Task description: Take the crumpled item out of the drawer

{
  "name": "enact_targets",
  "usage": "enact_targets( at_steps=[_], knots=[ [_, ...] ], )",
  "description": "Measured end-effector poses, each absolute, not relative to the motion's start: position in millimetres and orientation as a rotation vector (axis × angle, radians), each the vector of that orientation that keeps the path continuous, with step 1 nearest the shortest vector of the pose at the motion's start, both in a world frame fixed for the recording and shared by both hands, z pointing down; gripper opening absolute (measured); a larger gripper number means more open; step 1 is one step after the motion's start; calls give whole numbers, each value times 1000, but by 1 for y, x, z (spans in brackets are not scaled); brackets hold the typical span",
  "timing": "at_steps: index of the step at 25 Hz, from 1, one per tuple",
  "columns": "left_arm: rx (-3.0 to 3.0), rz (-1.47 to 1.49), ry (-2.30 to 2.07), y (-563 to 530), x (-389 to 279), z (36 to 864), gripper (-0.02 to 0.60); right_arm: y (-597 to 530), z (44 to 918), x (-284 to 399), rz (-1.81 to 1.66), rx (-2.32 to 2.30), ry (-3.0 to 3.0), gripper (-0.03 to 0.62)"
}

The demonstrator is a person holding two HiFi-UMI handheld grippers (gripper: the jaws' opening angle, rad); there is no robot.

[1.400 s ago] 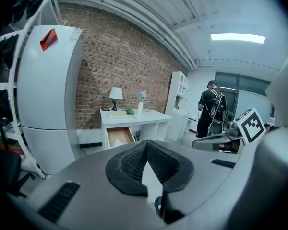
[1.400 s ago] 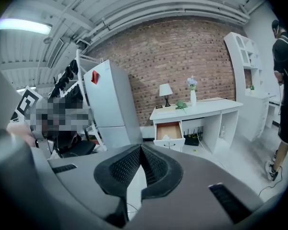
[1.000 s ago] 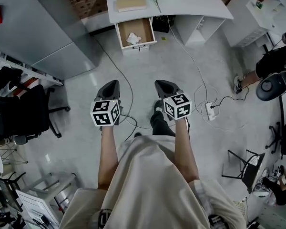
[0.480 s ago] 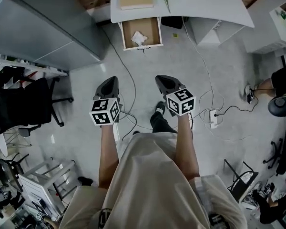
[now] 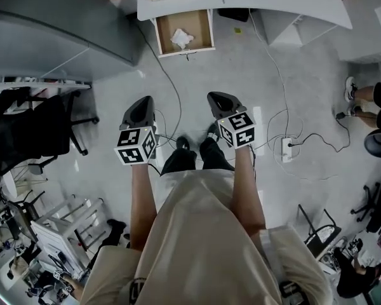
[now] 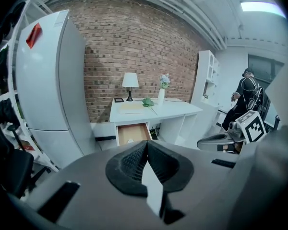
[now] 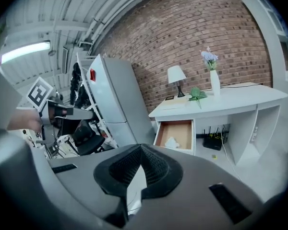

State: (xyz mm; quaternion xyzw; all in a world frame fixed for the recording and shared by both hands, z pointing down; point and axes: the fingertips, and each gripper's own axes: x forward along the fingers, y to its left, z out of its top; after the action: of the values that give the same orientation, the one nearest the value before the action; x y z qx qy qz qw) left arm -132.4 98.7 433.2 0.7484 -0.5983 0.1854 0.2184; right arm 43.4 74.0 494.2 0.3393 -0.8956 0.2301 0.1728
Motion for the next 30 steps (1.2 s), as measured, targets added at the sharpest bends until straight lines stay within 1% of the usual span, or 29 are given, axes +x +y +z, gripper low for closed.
enact_targets(
  at_steps=[6,15,22,30],
  knots=[
    [2082,560,-1643,69,-108,439,15,55,492,56,560,932,-2520,25],
    [2132,484,-1561,2,-72,445,15,9,487,71,484,957,-2455,25],
    [2158,493,-1490,-68,-77,460,15,-46,483,53,482,982,-2434,25],
    [2210,617,-1317,-148,-94,511,15,-109,500,26,580,1015,-2361,25]
  ],
)
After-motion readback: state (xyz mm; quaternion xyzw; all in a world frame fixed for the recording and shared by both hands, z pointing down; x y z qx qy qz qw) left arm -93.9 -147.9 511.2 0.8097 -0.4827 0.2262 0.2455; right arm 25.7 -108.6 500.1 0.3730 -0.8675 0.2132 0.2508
